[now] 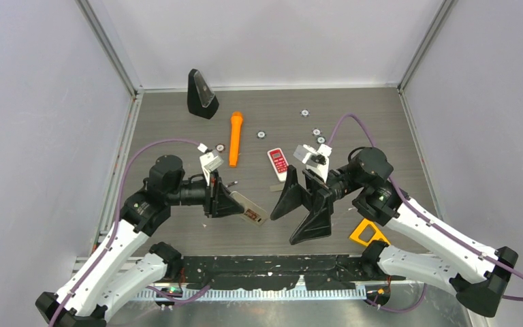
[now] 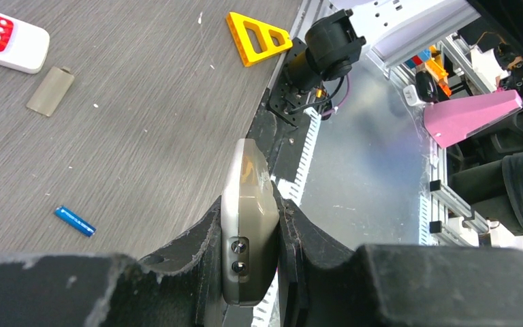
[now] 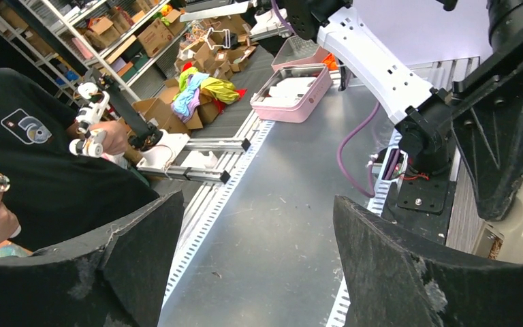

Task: Load the batteries into the remote control

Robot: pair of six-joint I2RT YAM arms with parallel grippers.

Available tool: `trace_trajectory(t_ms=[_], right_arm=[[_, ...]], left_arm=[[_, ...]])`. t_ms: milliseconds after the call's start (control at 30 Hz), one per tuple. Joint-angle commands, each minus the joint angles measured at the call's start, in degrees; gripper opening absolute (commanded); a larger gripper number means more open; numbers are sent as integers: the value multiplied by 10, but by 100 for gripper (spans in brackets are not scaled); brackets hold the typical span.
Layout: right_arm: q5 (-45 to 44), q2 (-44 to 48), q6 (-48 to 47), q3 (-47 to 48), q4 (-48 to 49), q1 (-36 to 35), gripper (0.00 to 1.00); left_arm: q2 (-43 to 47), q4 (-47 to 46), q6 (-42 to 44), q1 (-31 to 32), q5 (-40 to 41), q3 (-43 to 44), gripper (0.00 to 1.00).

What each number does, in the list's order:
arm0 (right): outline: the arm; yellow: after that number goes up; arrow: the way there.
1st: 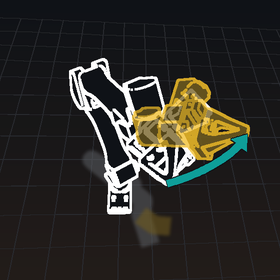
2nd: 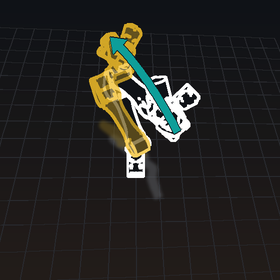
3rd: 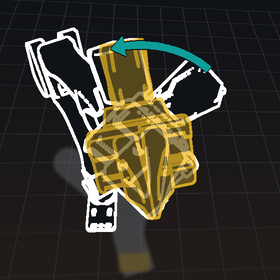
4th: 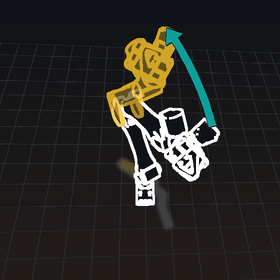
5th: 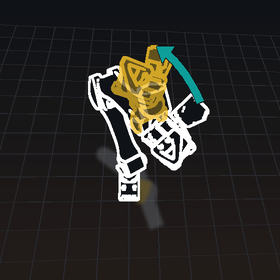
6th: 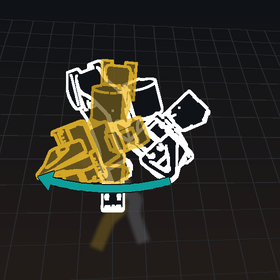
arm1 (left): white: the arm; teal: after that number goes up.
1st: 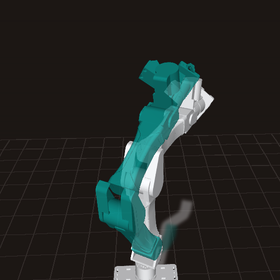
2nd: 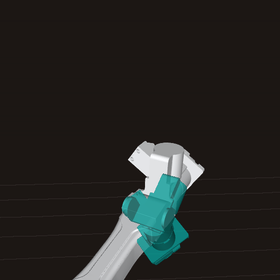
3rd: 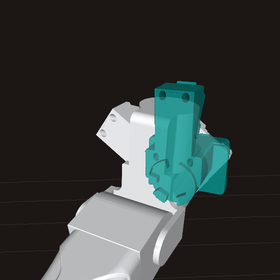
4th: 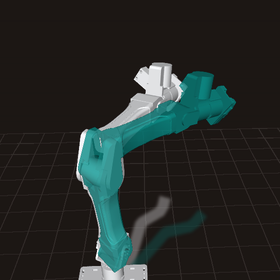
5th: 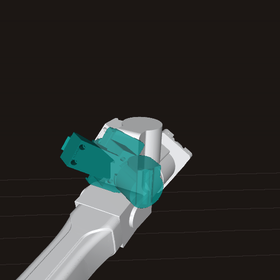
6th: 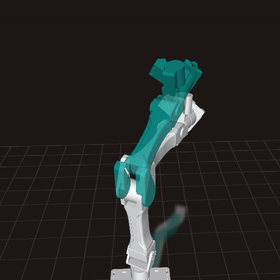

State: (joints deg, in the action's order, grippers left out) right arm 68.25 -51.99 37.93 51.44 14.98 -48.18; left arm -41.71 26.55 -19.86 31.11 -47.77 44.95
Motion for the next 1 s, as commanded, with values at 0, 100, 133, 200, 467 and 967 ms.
trace_trajectory(t_ms=[0, 100, 133, 200, 467, 967], right_arm=[[6, 5, 7, 32, 29, -13, 86], [3, 4, 3, 35, 26, -19, 86], [0, 4, -1, 35, 20, -19, 86], [-7, 2, -13, 36, 5, -22, 86], [-149, -12, -151, 69, -188, -27, 86], [-289, -89, -190, 98, -268, -67, 87]], left_arm=[[11, 12, 21, 2, 14, 28, 0], [13, 36, 31, 2, 49, 35, 0], [13, 43, 35, 1, 63, 38, 0], [15, 58, 41, 2, 99, 43, 0], [24, 87, 48, 1, 119, 57, 0], [51, 18, 18, 1, -91, 87, 0]])
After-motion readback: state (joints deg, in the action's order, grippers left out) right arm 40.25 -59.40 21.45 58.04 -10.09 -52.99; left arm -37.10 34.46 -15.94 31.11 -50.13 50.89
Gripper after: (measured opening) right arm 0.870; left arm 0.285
